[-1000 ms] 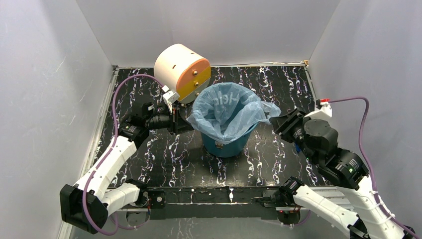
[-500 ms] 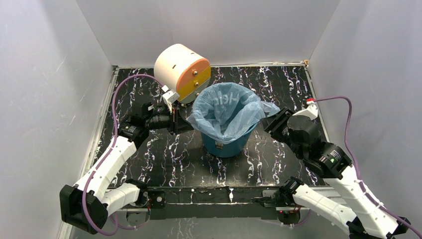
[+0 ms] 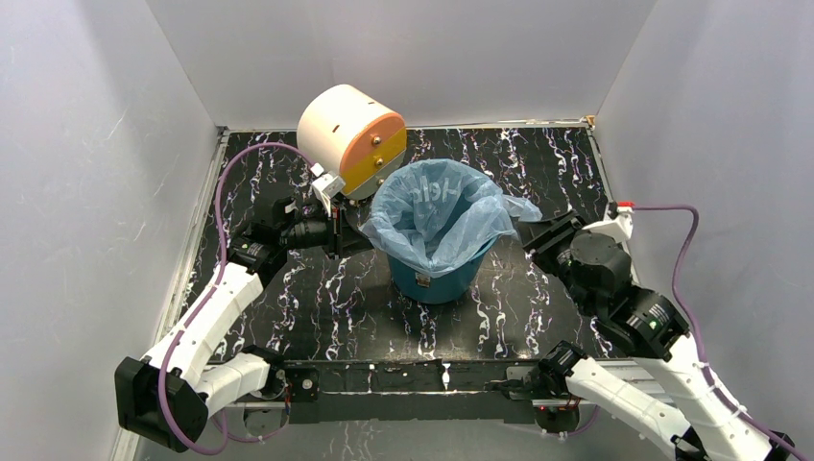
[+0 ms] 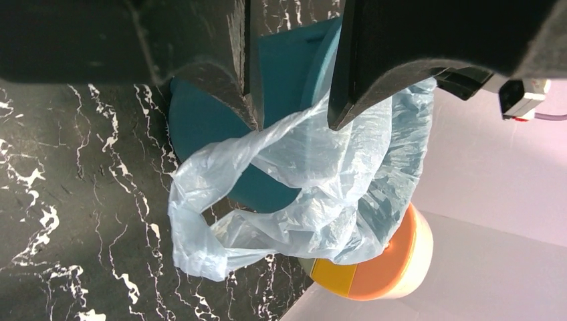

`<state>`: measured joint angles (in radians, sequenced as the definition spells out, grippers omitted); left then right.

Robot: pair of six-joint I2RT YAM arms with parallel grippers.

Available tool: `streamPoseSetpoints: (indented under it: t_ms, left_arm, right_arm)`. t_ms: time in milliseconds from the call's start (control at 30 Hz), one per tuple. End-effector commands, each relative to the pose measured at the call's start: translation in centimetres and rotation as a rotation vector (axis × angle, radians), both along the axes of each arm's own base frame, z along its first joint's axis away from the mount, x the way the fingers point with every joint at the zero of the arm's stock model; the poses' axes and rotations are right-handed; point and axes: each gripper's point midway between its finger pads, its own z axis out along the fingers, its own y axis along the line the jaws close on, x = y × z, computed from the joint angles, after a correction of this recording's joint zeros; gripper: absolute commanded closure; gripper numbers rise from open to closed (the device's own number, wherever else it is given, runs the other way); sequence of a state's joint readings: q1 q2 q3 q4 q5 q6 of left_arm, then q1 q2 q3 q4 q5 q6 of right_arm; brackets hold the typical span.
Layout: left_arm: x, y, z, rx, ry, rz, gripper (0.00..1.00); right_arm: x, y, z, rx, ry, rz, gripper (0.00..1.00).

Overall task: Put the trash bags into the trash bin
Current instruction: Place the trash bag in the trash bin.

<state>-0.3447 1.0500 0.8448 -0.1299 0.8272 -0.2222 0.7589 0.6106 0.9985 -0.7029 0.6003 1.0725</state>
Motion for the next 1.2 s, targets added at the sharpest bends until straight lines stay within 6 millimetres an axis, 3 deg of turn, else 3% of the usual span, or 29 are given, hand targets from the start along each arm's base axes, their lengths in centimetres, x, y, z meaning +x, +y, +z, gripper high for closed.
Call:
streamPoseSetpoints:
  t_ms: [0,133,267,467,567,700,800,900,967,1033,1100,1167]
  left_arm:
    - [0.0,-0.2,1.9,-0.028,-0.062,-0.004,0.88]
    - [-0.1,-0.2,1.6,-0.027,-0.054,-0.002,0.88]
    - [-0.1,-0.1,1.7,-0.030,-0.050,0.002,0.88]
    - [-0.3,-0.1,1.6,-0.029,-0.057,-0.003,0.87]
    - [-0.2,-0.2,1.6,-0.031,-0.052,-0.007,0.87]
    - [-0.2,-0.2,1.6,-0.031,-0.056,-0.011,0.87]
    - [-0.3,-0.2,1.5,-0.031,-0.056,-0.008,0.87]
    - [-0.4,-0.1,1.4,-0.035,-0.056,-0.007,0.87]
    - [-0.4,-0.1,1.5,-0.036,-0.059,-0.007,0.87]
    - [-0.5,-0.2,1.5,-0.037,-0.057,-0.009,0.87]
    - [-0.7,-0.1,1.5,-0.032,-0.057,-0.009,0.87]
    - [-0.8,0.1,1.5,-0.030,-0.065,-0.004,0.87]
  right_arm:
    - [-0.7,-1.5,-0.2,0.073,-0.012,-0.067,0.52]
    - [-0.4,0.0,0.1,0.084,-0.034,-0.003,0.52]
    - [0.7,1.7,0.5,-0.011,-0.025,0.059,0.50]
    - [2.0,0.6,3.7,-0.269,-0.111,0.084,0.47]
    - [2.5,0.1,6.5,-0.344,-0.176,0.083,0.43]
    - [4.2,0.4,6.0,-0.514,-0.117,0.092,0.39]
    - [5.4,0.7,7.2,-0.543,-0.159,0.089,0.38]
    - [7.7,-1.1,6.3,-0.606,-0.098,0.052,0.32]
    - [9.8,-1.9,4.5,-0.508,-0.035,0.145,0.29]
    - [11.5,-4.8,2.4,-0.408,0.034,0.156,0.24]
    - [12.0,-8.0,2.1,-0.308,0.058,0.133,0.24]
    - [11.4,-8.6,1.8,-0.169,0.063,0.163,0.23]
